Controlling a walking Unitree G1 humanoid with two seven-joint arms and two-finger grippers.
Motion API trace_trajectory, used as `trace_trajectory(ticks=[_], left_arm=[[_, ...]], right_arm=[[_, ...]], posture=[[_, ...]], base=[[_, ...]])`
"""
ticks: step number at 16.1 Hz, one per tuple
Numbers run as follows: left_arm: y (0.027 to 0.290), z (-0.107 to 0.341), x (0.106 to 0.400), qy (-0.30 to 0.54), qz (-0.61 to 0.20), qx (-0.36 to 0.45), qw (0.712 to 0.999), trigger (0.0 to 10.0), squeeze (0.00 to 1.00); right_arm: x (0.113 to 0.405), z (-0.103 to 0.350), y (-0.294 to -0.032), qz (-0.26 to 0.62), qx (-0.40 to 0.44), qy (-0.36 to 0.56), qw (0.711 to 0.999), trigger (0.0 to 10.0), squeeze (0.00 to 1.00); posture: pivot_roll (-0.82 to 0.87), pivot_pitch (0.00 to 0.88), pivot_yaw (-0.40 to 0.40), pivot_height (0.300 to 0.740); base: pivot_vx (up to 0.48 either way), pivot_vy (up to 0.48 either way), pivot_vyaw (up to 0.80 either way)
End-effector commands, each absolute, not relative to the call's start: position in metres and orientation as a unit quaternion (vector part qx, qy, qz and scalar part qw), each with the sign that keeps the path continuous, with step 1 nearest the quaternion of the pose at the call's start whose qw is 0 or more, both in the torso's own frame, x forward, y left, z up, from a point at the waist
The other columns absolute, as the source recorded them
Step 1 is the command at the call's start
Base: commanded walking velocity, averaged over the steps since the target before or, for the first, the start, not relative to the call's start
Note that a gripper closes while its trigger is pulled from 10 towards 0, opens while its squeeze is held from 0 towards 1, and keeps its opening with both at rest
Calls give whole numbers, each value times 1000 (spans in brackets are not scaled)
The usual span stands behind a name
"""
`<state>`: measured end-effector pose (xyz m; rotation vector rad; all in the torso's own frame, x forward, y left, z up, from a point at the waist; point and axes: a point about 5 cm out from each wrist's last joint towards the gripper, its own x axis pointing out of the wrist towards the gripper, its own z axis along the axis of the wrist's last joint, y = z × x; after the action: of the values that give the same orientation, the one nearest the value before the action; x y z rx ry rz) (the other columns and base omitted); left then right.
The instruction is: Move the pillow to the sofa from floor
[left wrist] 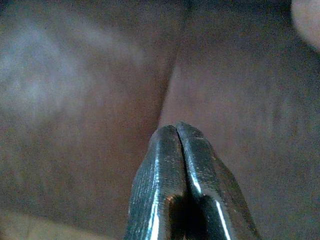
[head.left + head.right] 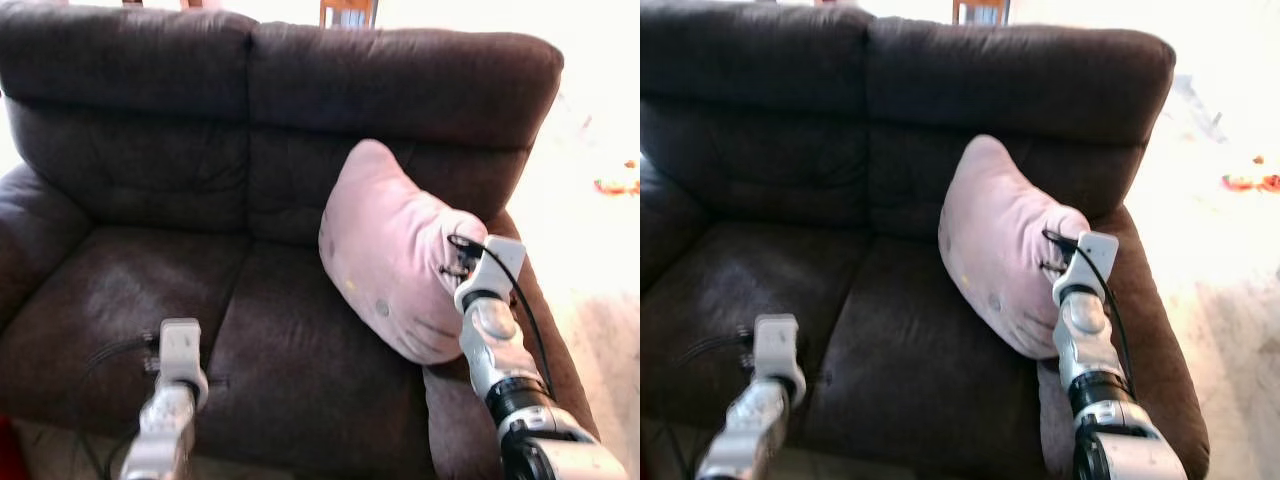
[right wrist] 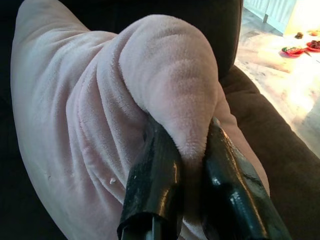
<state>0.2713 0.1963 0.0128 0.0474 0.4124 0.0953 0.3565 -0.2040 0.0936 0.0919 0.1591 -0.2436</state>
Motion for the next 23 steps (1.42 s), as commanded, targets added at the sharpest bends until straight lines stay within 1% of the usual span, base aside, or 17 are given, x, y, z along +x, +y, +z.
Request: trace_trajectory(ticks=[1, 2, 4, 8, 10, 12, 16, 17, 23], left_arm=[[192, -4, 264, 245, 23, 32, 969, 10000, 0], [188, -16, 257, 271, 6, 29, 962, 10000, 0], [185, -26, 250, 288, 2, 32, 957, 10000, 0], [189, -30, 249, 284, 26, 18, 958, 10000, 0], [191, -36, 247, 299, 25, 35, 953, 10000, 0], [189, -38, 246, 309, 22, 33, 950, 10000, 0], [184, -38, 248, 304, 13, 30, 952, 10000, 0], [184, -39, 248, 304, 13, 30, 952, 10000, 0], [182, -40, 246, 303, 14, 28, 953, 10000, 0]], right_arm=[[354, 84, -198, -111, 45, 104, 987, 10000, 0], [352, 80, -200, -117, 44, 109, 986, 10000, 0], [347, 72, -206, -125, 38, 125, 984, 10000, 0], [342, 63, -204, -118, 39, 142, 982, 10000, 0], [340, 56, -199, -110, 40, 153, 981, 10000, 0], [339, 55, -198, -111, 41, 155, 981, 10000, 0], [339, 55, -201, -112, 41, 153, 981, 10000, 0], [339, 56, -200, -110, 44, 152, 981, 10000, 1000], [340, 56, -199, -108, 43, 152, 981, 10000, 1000]], posture=[[73, 133, -44, 740], [71, 133, -42, 740], [70, 133, -40, 740], [75, 132, -40, 740], [77, 127, -38, 740], [74, 124, -36, 740], [68, 113, -36, 740], [70, 108, -37, 740], [73, 103, -38, 740]], base=[[0, 0, 0], [0, 0, 0], [0, 0, 0], [0, 0, 0], [0, 0, 0], [0, 0, 0], [0, 0, 0], [0, 0, 0], [0, 0, 0]])
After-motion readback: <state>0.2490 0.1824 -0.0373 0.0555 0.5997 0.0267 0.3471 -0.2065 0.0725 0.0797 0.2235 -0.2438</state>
